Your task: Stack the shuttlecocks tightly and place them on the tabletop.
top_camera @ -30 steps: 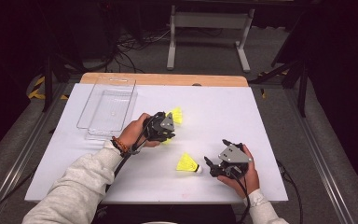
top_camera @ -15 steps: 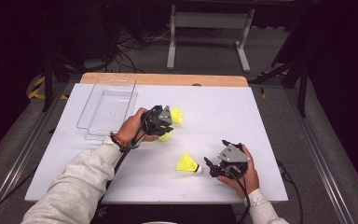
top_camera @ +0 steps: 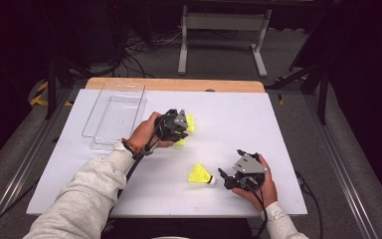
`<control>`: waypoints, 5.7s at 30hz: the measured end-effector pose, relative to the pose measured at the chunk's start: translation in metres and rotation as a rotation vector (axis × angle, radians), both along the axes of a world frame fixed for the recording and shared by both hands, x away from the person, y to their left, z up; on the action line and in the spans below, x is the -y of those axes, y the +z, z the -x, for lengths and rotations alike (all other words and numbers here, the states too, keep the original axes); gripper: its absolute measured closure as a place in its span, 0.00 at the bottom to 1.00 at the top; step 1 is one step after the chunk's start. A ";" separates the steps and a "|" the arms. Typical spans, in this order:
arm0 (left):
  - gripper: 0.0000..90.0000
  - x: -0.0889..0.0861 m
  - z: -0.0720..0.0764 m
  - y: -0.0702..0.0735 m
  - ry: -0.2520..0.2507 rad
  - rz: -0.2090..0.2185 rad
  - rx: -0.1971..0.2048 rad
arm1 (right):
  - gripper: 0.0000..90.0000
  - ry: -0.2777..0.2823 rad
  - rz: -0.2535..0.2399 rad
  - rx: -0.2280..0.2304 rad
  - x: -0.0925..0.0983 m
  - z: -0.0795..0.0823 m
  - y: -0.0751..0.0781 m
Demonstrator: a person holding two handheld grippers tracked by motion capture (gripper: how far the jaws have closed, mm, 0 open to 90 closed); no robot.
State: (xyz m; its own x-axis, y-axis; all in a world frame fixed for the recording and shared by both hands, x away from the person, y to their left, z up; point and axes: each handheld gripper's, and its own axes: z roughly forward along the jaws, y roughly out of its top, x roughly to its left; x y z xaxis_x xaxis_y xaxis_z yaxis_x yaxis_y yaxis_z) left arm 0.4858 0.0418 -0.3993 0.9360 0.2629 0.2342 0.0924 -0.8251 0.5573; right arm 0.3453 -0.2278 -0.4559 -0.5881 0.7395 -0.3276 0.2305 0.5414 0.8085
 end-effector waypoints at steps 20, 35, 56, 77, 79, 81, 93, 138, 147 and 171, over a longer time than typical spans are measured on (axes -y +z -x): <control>0.81 -0.005 0.008 0.012 -0.016 0.020 0.033 | 0.15 -0.005 -0.006 0.007 0.000 0.000 0.001; 0.75 -0.042 0.033 0.034 -0.031 0.177 0.148 | 0.15 -0.032 -0.034 0.043 0.004 0.001 0.005; 0.69 -0.116 0.064 0.019 0.033 0.384 0.260 | 0.15 -0.054 -0.036 0.053 0.003 0.001 0.005; 0.64 -0.147 0.090 -0.004 0.052 0.440 0.313 | 0.15 -0.062 -0.035 0.065 0.005 0.001 0.005; 0.64 -0.150 0.093 -0.005 0.045 0.437 0.317 | 0.15 -0.061 -0.039 0.066 0.006 0.001 0.006; 0.64 -0.151 0.095 -0.006 0.046 0.439 0.323 | 0.15 -0.063 -0.040 0.066 0.006 0.001 0.006; 0.55 -0.169 0.106 -0.011 0.074 0.469 0.330 | 0.15 -0.063 -0.041 0.064 0.005 0.001 0.005; 0.13 -0.241 0.134 -0.044 0.279 0.555 0.268 | 0.15 -0.061 -0.033 0.068 0.004 0.001 0.006; 0.05 -0.244 0.134 -0.050 0.297 0.541 0.247 | 0.15 -0.080 -0.072 0.073 0.007 -0.004 0.008; 0.04 -0.239 0.137 -0.057 0.285 0.506 0.230 | 0.13 -0.082 -0.198 0.083 0.011 -0.031 0.034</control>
